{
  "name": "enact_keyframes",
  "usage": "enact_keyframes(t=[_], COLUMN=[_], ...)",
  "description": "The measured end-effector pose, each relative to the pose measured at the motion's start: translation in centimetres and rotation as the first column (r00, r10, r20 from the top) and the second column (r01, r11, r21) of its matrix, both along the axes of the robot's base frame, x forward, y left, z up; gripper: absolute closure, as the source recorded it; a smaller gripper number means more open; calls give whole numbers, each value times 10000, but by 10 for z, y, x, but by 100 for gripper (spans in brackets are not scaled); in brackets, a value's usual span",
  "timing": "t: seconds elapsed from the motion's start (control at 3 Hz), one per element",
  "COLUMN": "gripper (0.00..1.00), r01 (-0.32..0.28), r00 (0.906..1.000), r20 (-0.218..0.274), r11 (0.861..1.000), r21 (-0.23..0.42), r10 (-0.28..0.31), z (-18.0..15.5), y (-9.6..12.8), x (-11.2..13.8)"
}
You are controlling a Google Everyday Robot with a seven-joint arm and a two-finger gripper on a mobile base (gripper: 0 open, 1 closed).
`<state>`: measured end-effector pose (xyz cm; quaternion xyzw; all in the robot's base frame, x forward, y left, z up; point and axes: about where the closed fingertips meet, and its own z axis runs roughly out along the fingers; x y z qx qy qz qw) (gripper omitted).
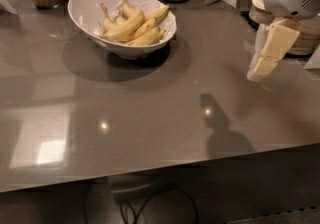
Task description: Pick banana from white bowl
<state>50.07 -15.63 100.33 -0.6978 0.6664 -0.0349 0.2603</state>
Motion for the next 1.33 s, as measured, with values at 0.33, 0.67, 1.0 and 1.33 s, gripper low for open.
enact_keyframes(t=[0.33,0.67,1.0,1.33], gripper=[0,0,0,0], r01=[-1578,-1582,-1997,-3580], r00=[9853,9852,9728,9238], r20=[677,682,1199,1359], r11=[9874,9874,9799,9334], r21=[68,68,18,-257], r10=[1570,1574,1981,3581], z=[16,16,21,18], y=[36,36,42,76], x=[32,32,40,73])
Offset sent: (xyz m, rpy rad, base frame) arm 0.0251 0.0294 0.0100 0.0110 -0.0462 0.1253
